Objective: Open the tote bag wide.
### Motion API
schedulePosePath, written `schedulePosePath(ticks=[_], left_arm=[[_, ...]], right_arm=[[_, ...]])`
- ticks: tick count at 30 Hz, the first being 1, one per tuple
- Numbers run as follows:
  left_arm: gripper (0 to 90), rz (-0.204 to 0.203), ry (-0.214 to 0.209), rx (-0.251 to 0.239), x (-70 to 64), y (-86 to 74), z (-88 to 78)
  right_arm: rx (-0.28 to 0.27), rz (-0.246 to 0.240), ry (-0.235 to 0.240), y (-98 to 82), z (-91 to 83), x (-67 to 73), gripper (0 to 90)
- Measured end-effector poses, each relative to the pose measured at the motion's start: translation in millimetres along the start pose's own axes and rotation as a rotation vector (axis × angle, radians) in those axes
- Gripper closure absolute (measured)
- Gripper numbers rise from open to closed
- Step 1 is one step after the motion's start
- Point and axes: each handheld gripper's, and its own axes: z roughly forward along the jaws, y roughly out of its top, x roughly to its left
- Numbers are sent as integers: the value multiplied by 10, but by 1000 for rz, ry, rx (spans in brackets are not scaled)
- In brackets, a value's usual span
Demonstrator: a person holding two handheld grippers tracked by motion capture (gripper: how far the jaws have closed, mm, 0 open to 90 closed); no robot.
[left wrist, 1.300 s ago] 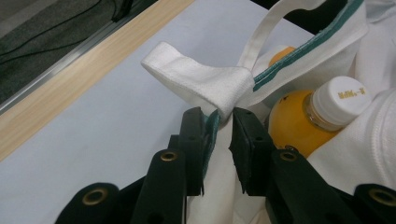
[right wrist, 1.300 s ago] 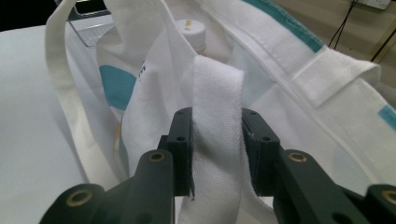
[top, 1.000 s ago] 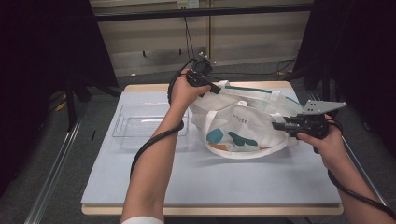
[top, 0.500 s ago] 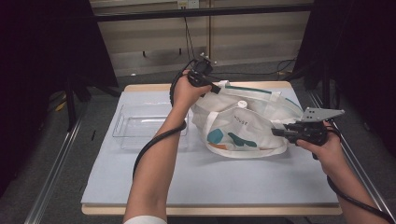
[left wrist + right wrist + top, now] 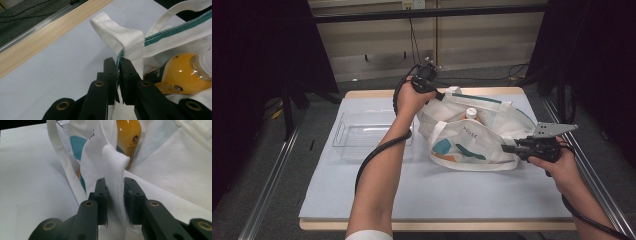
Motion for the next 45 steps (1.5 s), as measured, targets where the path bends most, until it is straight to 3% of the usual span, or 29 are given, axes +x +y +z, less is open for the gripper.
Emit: schedulePosePath(ticks=[5, 6, 10, 12, 18, 21, 23, 25, 32, 36, 45], left_arm=[[851, 14, -15, 2, -4, -2, -14], [851, 13, -22, -2, -7, -1, -17], [854, 7, -17, -2, -30, 1, -30], [854, 9, -17, -2, -31, -4, -33], [857, 21, -20, 1, -44, -3, -37], [862, 23, -12, 8, -52, 8, -47], [864, 33, 2, 26, -39, 10, -52], [867, 5, 3, 8, -38, 2, -33], [872, -5, 12, 3, -19, -7, 31], [873, -14, 18, -5, 3, -12, 56], [879, -42, 18, -9, 21, -34, 104]], right_arm=[[-3, 0, -17, 16, 17, 28, 606], [-12, 23, -27, 34, 15, 28, 554], [-39, 21, -40, 128, -6, 24, 552], [-58, 45, -25, 183, -9, 15, 542], [-66, 59, -17, 252, 23, 12, 517], [-62, 38, -8, 269, 66, 38, 664], [-61, 26, -11, 264, 61, 46, 706], [-57, 15, 9, 227, 60, 56, 753], [-42, 14, 27, 120, 85, 90, 764], [-41, -32, 37, 77, 99, 138, 764], [-30, -16, 71, -74, 154, 199, 769]])
